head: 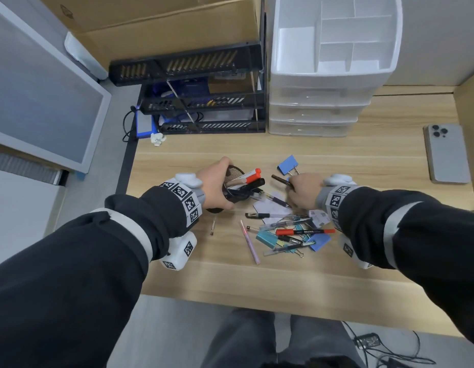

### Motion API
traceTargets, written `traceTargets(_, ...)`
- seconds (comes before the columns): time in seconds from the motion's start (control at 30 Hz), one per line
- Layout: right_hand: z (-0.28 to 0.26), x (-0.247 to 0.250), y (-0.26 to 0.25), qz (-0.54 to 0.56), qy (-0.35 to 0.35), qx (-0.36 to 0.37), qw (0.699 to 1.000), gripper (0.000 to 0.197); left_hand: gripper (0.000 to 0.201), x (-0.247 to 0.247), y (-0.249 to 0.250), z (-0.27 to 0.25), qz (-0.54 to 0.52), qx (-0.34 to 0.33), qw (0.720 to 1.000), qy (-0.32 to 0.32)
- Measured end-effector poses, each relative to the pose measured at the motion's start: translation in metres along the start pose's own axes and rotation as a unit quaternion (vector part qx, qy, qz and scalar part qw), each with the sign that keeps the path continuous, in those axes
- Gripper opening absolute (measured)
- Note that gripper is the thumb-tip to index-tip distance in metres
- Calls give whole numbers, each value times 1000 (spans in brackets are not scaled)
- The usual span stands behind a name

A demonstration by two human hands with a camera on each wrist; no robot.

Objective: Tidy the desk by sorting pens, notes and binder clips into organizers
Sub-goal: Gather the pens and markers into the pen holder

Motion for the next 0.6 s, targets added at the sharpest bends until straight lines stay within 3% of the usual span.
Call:
traceTargets(0.1,5,5,-8,47,16,11,999,24,103,3,-7,-4,-5,7,1000,6)
traceTargets(0.3,10,-4,-37,41,39,39,998,5,103,4,-14,-11,-28,16,999,22)
traceTargets(0.6,22,-8,-58,-16,-2,-12,1000,21,106,9,-39,-25,-51,38,997,46)
Point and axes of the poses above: each hand's wrist, its own z-axis towards the middle knuckle, its own x-axis out of the back of the hand, y = z × x, the point moved 3 cm from there along z, towards the middle knuckle, and after that the axes turned 12 degrees about -x, right-handed, at the moved point
